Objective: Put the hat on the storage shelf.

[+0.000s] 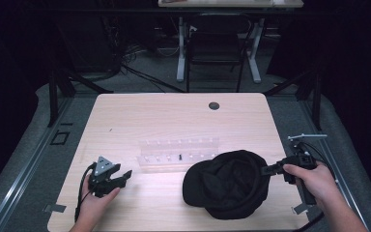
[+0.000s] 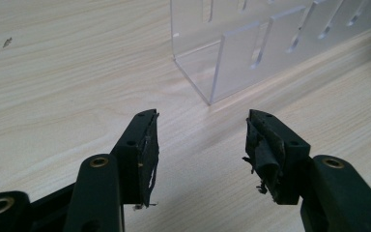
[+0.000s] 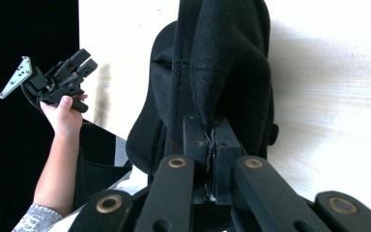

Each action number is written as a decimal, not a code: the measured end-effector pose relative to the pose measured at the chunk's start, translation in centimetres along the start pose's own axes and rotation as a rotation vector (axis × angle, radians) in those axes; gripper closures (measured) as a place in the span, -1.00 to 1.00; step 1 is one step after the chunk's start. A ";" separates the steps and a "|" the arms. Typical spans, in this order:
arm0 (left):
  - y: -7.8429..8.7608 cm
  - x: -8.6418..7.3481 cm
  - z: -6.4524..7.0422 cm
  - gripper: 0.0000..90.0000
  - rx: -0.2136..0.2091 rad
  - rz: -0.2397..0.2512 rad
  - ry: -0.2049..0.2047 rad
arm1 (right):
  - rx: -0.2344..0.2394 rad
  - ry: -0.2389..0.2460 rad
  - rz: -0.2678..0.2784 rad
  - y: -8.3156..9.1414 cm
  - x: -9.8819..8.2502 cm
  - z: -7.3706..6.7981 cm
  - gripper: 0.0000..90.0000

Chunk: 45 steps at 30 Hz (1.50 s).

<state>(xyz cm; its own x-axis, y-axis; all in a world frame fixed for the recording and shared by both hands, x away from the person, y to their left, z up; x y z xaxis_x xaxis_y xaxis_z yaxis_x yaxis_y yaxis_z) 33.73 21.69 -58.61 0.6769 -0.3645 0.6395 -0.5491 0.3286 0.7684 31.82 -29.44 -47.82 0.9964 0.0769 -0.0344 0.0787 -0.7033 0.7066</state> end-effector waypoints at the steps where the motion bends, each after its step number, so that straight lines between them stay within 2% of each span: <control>1: 0.0 0.0 0.0 0.02 0.000 0.000 0.000 | 0.000 0.000 0.000 0.0 0.0 0.0 0.96; 3: 0.0 0.0 0.0 0.02 0.000 0.001 0.000 | 0.015 0.013 -0.003 0.2 0.0 -0.5 0.96; 5: 0.0 0.0 0.0 0.02 0.001 0.000 0.000 | 0.002 0.017 -0.005 0.3 0.0 -0.6 0.96; 8: 0.0 0.0 0.0 0.02 0.005 0.000 -0.005 | 0.050 0.038 0.003 0.4 0.1 -1.6 0.96; 9: 0.0 0.0 0.0 0.02 0.005 0.000 -0.005 | 0.050 0.038 0.003 0.4 0.1 -1.6 0.96; 10: 0.0 0.0 0.1 0.02 0.007 0.003 -0.006 | 0.057 0.048 0.014 0.3 0.1 -2.2 0.96; 18: 0.1 0.0 0.0 0.02 0.005 0.004 0.000 | 0.070 0.095 0.012 0.5 0.6 -4.2 0.96; 25: 0.1 0.0 0.0 0.02 0.005 0.005 0.001 | 0.079 0.116 0.009 1.1 0.9 -5.4 0.96; 39: 0.1 0.0 -0.1 0.02 0.004 0.007 0.006 | 0.095 0.201 0.055 3.2 1.1 -9.4 0.96; 45: 0.1 0.0 -0.1 0.02 0.004 0.005 0.005 | 0.091 0.205 0.076 4.0 1.2 -9.9 0.96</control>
Point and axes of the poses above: each handheld gripper's, and its own axes: y roughly backward along the jaws, x roughly out of its top, z roughly to its right, the point moved 5 cm from there along -y, roughly forward along the jaws, and after that the axes turned 13 degrees about -z, right-handed, at the moved point
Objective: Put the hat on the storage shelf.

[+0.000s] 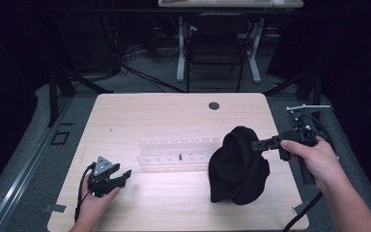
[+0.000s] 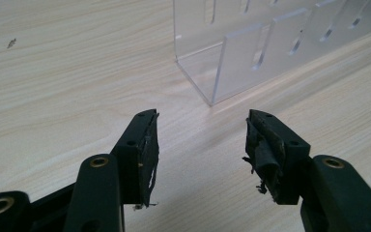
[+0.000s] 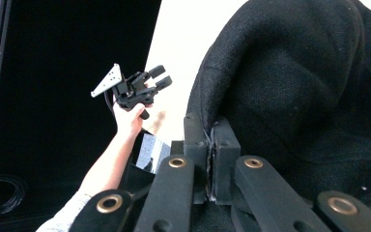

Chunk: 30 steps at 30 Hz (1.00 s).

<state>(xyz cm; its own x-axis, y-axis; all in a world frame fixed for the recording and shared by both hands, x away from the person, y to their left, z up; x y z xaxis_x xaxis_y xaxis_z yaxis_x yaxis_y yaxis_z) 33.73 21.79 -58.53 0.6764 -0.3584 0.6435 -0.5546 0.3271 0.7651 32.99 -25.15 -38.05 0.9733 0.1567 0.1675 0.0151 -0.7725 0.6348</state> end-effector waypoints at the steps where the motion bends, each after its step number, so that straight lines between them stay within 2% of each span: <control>1: 0.0 0.0 0.0 0.02 0.000 0.000 0.000 | -0.002 0.001 0.002 0.2 0.0 0.0 0.96; 7: 0.0 0.0 0.0 0.02 0.002 -0.001 -0.001 | 0.018 0.018 0.040 1.6 0.1 -0.6 0.96; 13: 0.0 0.0 0.0 0.02 0.003 0.000 -0.001 | 0.025 0.025 0.067 2.2 0.3 -1.1 0.96; 22: 0.0 0.0 0.0 0.02 0.003 0.000 -0.002 | 0.031 0.036 0.083 2.9 0.6 -2.0 0.96; 30: 0.0 0.0 0.0 0.02 0.001 0.001 -0.001 | 0.059 0.052 0.106 3.8 1.4 -3.0 0.96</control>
Point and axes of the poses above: each handheld gripper's, and its own axes: y roughly backward along the jaws, x roughly out of its top, z roughly to its right, the point moved 5 cm from there along -y, roughly forward along the jaws, and after that the axes turned 13 degrees about -z, right-handed, at the moved point
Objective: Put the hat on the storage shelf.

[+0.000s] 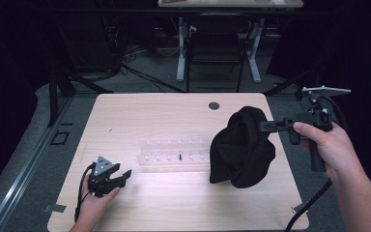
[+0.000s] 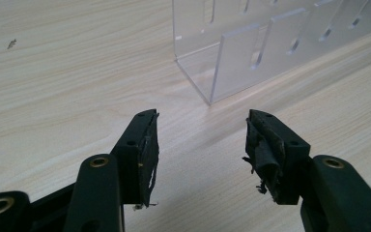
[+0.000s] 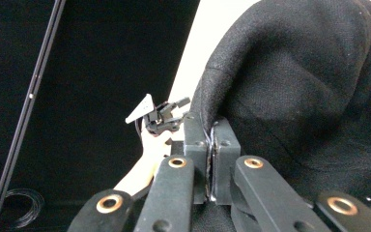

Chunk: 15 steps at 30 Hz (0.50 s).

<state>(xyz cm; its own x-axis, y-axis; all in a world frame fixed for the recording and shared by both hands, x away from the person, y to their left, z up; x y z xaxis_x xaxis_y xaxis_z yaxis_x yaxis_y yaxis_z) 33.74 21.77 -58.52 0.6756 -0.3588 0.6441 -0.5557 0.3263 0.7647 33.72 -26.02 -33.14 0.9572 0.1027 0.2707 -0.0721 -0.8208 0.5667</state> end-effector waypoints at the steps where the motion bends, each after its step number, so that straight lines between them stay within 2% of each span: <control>1: 0.0 0.0 0.0 0.02 0.000 0.001 0.000 | 0.001 -0.003 0.005 0.0 0.1 -0.1 0.96; 15: 0.0 0.0 0.0 0.02 0.000 0.000 0.000 | 0.030 0.007 0.016 -0.3 1.5 -0.7 0.96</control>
Point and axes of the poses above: each handheld gripper's, and its own axes: y roughly backward along the jaws, x roughly out of its top, z roughly to its right, the point moved 5 cm from there along -y, roughly forward along the jaws, and after that the axes turned 13 degrees about -z, right-handed, at the moved point
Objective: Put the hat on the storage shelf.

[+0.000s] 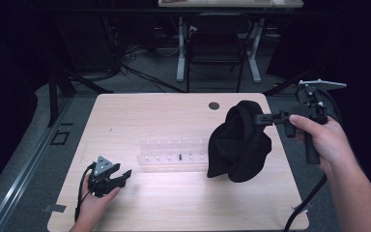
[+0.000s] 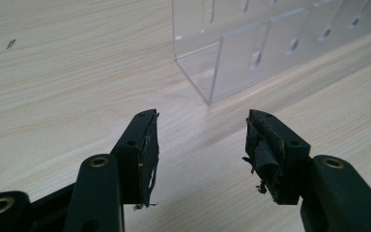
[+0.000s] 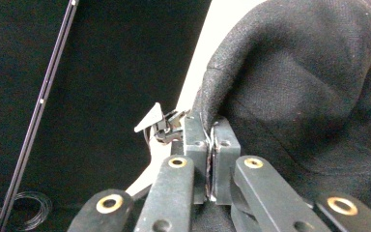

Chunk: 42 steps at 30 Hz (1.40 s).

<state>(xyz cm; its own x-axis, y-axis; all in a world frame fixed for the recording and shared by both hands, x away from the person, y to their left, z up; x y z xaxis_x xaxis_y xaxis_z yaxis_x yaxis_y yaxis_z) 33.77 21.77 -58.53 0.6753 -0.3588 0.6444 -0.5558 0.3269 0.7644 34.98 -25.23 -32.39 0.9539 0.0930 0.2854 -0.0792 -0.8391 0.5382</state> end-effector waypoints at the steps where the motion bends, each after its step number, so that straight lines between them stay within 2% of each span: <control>1: 0.0 0.0 0.0 0.02 0.000 0.000 0.000 | 0.000 0.000 0.000 0.0 0.0 0.0 0.96; 27: 0.0 0.0 0.0 0.02 -0.007 0.001 0.001 | 0.002 0.038 0.003 -1.9 3.4 -1.5 0.96; 42: 0.1 0.1 -0.2 0.02 -0.005 0.003 0.002 | 0.011 0.040 -0.011 -4.6 5.6 -1.4 0.96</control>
<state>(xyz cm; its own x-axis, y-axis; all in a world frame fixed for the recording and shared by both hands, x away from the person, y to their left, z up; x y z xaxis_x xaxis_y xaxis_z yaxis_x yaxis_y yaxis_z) 33.83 21.93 -58.41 0.6747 -0.3564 0.6464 -0.5550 0.3324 0.7626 40.32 -20.09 -32.17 0.9424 0.1238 0.3107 -0.0649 -0.8437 0.5330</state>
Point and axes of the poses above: each handheld gripper's, and its own axes: y roughly backward along the jaws, x roughly out of its top, z roughly to its right, the point moved 5 cm from there along -y, roughly forward along the jaws, and after that the axes turned 13 degrees about -z, right-handed, at the moved point
